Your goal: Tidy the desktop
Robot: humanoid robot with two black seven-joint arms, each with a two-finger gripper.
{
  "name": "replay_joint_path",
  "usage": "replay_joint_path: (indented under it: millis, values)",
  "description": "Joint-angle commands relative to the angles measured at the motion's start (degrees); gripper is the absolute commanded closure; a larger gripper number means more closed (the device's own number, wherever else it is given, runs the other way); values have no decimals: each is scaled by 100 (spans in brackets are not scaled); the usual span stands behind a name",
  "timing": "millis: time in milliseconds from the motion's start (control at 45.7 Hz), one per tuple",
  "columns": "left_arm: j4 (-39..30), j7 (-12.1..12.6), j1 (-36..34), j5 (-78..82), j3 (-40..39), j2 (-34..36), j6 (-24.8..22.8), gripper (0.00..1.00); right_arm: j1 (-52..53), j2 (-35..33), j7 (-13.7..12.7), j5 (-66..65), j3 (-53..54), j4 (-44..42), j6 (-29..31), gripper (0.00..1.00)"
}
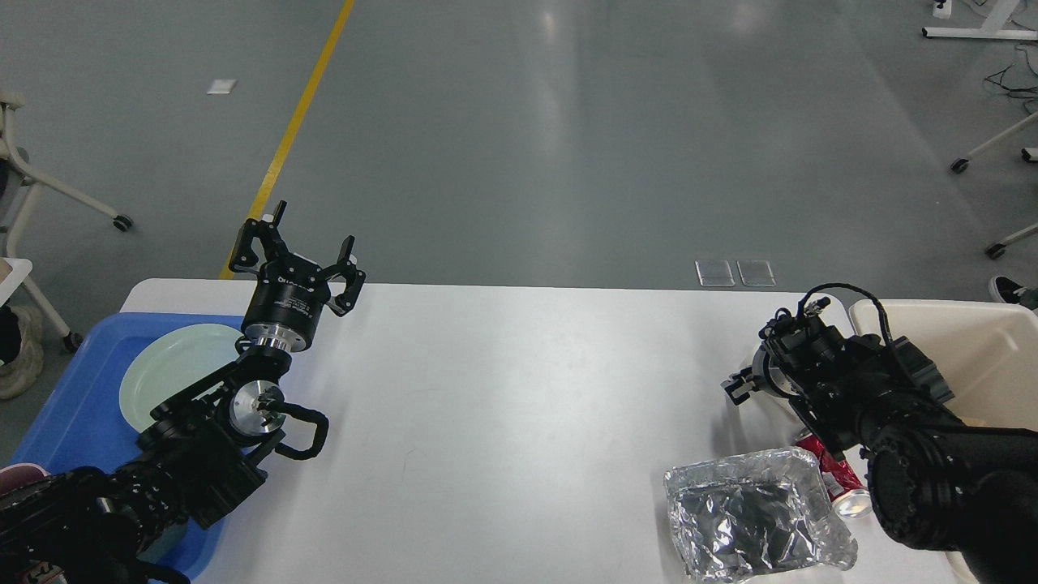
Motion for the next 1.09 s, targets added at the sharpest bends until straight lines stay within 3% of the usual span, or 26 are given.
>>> replay_joint_path:
  millis: [0, 66, 241, 700, 744, 788, 985, 1072]
  values:
    - [0, -3, 0, 0, 5, 0, 0, 3, -2, 3, -2, -4, 6, 32, 118, 86]
    - [0, 6, 0, 0, 5, 0, 0, 3, 15, 3, -2, -4, 6, 32, 355, 100]
    - [0, -3, 0, 0, 5, 0, 0, 3, 59, 38, -2, -4, 15, 49, 979, 100]
    - [0, -3, 0, 0, 5, 0, 0, 3, 112, 39, 7, 31, 24, 58, 980, 99]
    - [0, 6, 0, 0, 5, 0, 0, 3, 147, 21, 7, 40, 50, 32, 883, 64]
    - [0, 6, 0, 0, 5, 0, 0, 3, 182, 38, 7, 75, 120, 32, 848, 40]
    - [0, 6, 0, 0, 5, 0, 0, 3, 682, 47, 16, 804, 568, 233, 918, 1]
    - [0, -3, 0, 0, -4, 0, 0, 3, 1130, 21, 16, 1120, 762, 672, 1006, 0]
